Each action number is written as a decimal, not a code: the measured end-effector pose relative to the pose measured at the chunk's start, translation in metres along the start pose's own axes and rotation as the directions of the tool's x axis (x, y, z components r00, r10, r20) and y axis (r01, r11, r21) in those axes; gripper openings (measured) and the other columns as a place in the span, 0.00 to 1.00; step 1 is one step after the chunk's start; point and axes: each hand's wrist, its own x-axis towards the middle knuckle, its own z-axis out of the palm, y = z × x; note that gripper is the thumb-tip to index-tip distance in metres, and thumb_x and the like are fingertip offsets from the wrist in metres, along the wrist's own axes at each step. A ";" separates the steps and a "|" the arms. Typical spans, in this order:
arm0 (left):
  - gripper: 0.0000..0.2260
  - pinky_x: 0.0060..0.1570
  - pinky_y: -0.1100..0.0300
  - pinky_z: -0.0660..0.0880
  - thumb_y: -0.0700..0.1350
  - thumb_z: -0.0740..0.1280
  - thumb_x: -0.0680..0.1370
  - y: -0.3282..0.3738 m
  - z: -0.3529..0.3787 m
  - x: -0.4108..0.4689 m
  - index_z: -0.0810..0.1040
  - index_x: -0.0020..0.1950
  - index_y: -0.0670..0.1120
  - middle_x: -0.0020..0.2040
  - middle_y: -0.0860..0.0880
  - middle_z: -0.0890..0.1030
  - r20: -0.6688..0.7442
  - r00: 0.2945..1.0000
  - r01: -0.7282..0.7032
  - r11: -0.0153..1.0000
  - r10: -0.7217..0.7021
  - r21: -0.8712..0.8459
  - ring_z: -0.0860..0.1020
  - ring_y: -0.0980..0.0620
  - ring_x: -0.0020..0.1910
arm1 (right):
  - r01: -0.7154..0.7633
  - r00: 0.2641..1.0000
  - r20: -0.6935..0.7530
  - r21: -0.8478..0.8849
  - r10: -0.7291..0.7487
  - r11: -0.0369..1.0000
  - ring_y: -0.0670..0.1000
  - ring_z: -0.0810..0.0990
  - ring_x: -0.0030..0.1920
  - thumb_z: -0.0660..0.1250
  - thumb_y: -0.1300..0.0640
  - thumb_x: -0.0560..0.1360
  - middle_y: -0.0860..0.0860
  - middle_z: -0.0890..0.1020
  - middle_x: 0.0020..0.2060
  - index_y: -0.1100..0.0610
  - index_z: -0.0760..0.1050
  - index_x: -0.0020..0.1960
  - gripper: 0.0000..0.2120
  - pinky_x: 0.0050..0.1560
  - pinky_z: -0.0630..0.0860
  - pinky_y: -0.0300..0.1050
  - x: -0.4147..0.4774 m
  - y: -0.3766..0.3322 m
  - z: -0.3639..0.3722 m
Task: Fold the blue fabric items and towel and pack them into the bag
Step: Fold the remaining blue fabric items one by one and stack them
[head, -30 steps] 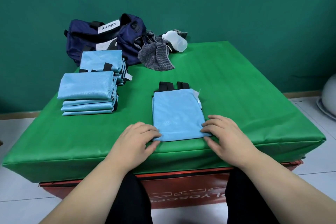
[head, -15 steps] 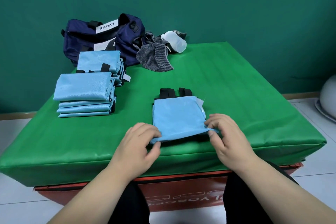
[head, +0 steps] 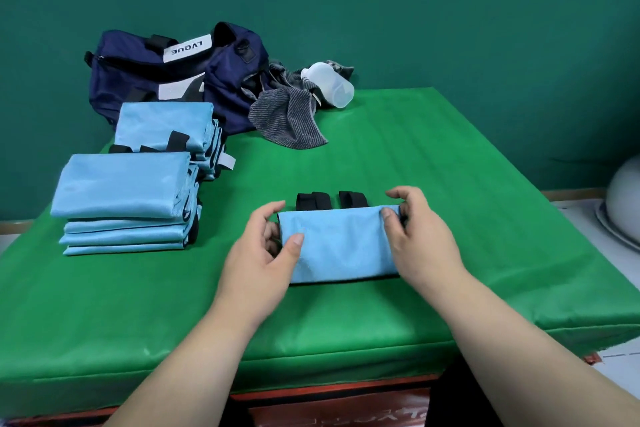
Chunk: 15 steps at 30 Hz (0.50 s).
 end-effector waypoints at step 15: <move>0.28 0.74 0.49 0.51 0.65 0.47 0.79 0.008 0.008 0.003 0.67 0.75 0.56 0.79 0.52 0.58 0.348 0.927 -0.345 0.693 0.143 0.633 0.55 0.49 0.76 | -0.109 0.994 -0.005 -0.083 0.108 0.991 0.53 0.78 0.47 0.70 0.47 0.76 0.45 0.76 0.46 0.51 0.70 0.67 0.22 0.50 0.74 0.51 0.028 -0.003 0.010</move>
